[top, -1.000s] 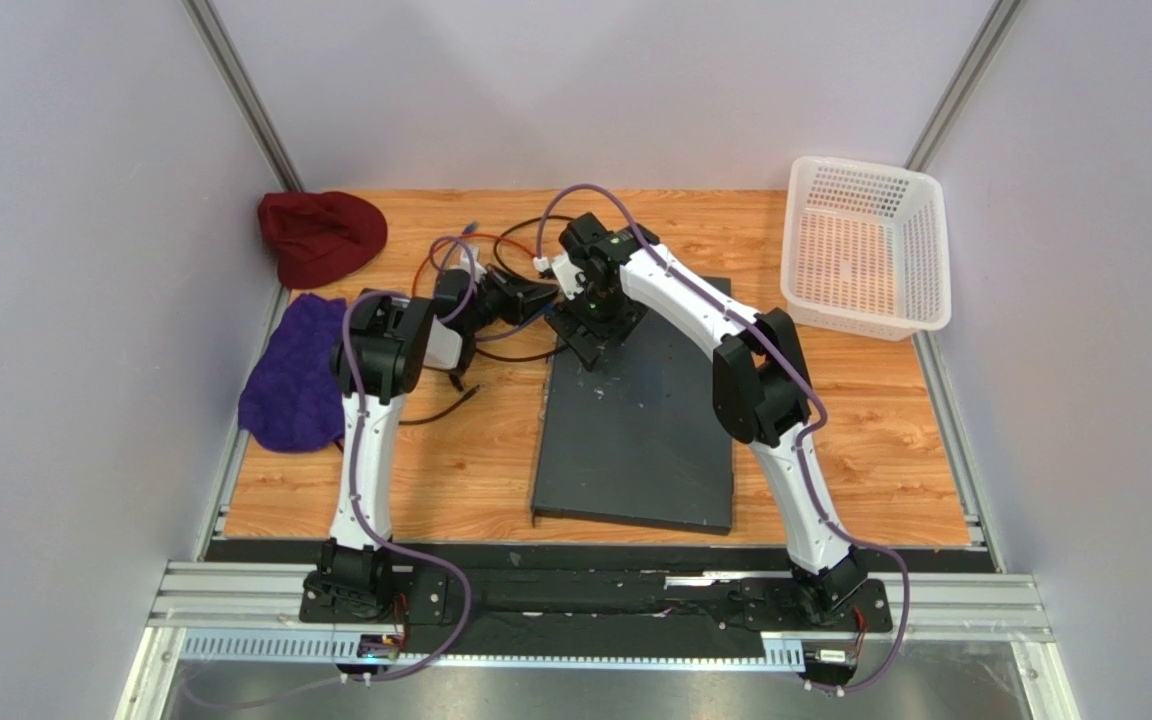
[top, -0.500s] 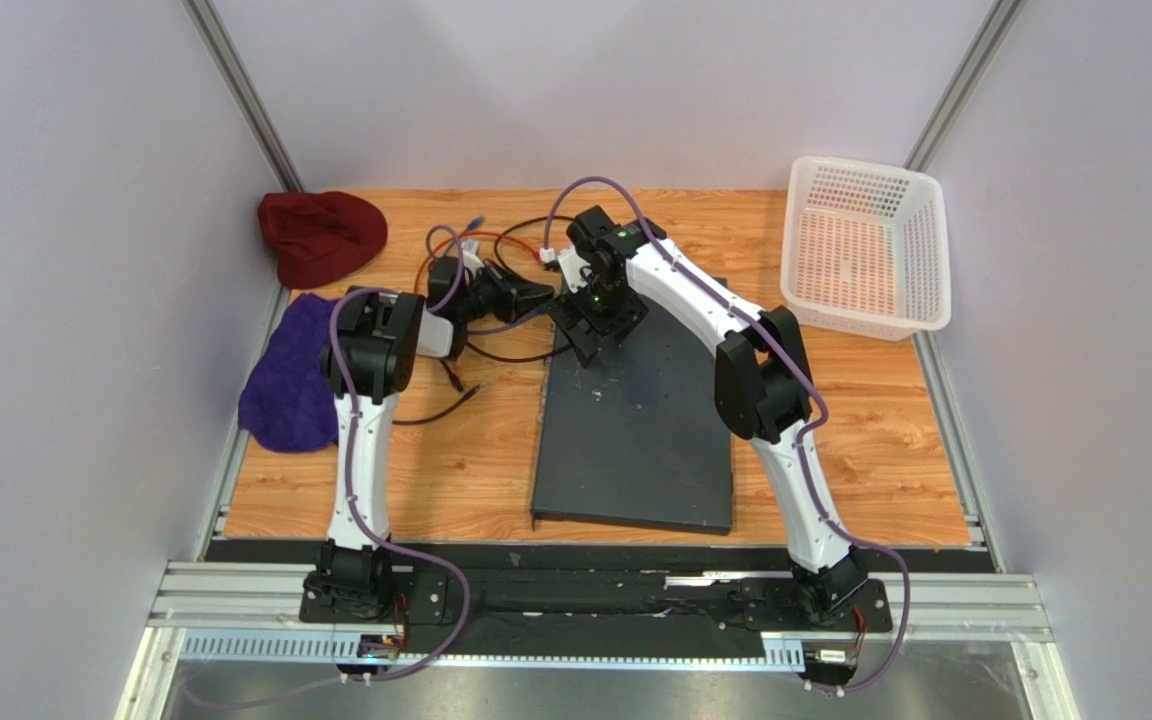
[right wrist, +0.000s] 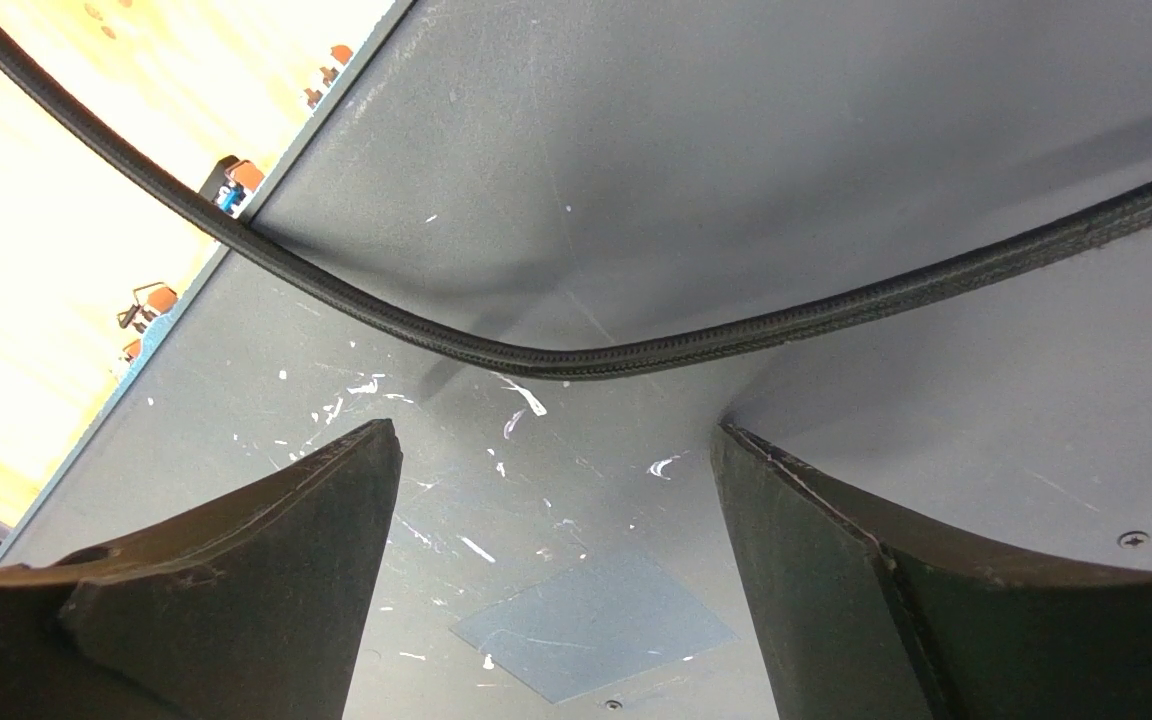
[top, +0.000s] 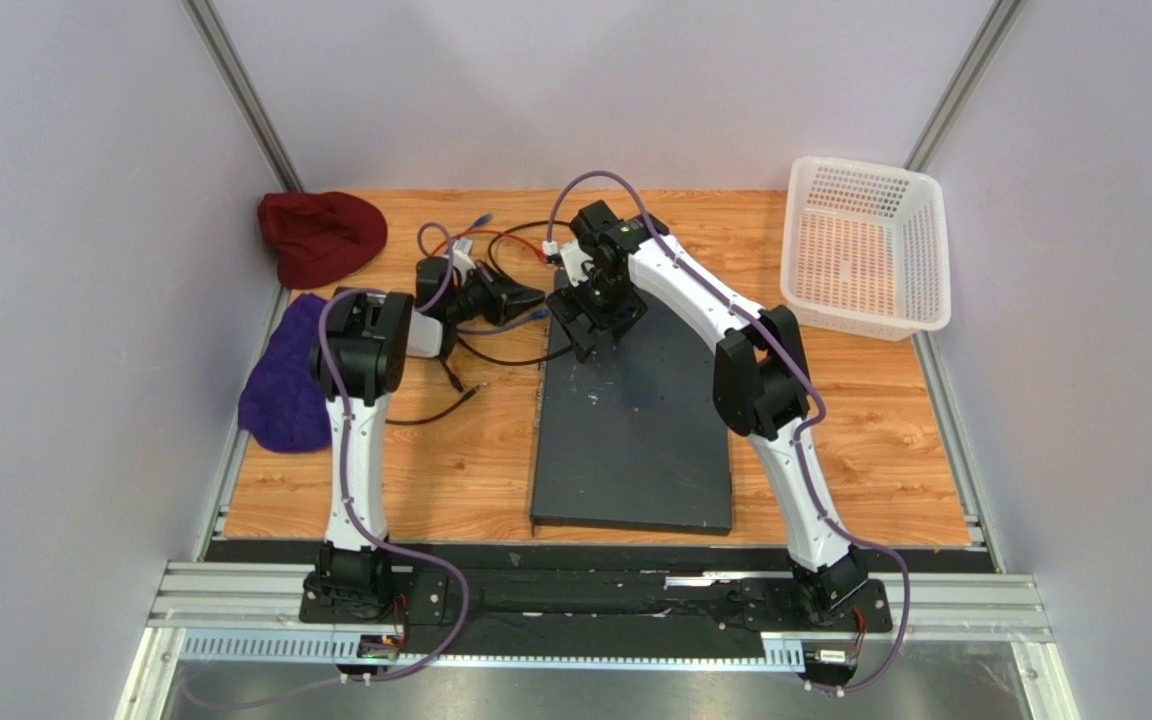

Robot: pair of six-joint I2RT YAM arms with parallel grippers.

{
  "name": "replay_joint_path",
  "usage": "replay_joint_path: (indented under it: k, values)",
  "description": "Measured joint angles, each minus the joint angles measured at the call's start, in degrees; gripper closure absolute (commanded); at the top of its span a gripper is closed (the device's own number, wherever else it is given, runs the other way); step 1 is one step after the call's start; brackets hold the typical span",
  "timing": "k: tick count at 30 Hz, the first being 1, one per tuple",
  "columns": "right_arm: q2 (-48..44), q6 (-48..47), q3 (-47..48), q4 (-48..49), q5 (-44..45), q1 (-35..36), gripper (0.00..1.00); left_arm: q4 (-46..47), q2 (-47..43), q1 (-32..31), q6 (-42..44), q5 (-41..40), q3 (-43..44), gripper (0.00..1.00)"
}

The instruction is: Pull the plug from the switch port

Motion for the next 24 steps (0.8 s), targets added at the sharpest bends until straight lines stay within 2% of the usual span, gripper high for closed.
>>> replay_joint_path:
  k: [3, 7, 13, 17, 19, 24]
  values:
    - [0.1, 0.2, 0.2, -0.1, 0.2, -0.1, 0.13, -2.4, 4.1, 1.2, -0.8, 7.1, 7.2, 1.0]
    - [0.1, 0.2, 0.2, -0.2, 1.1, -0.6, 0.13, 4.7, 12.2, 1.9, -8.6, 15.1, 16.8, 1.0]
    - [0.0, 0.3, -0.1, -0.1, 1.3, -0.9, 0.13, 18.4, 14.1, 1.9, -19.7, 13.8, 15.8, 1.0]
    - [-0.3, 0.3, -0.8, 0.4, 1.3, -0.9, 0.13, 23.7, 13.5, 1.0, -22.6, 14.0, 13.0, 1.0]
    - [-0.4, 0.3, -0.8, 0.4, 1.3, -0.9, 0.13, 22.9, 12.8, 0.6, -21.7, 14.4, 11.9, 1.0]
    - [-0.4, 0.3, -0.7, 0.4, 1.3, -0.9, 0.13, 10.6, 7.1, 1.5, -13.4, 13.9, 9.8, 1.0]
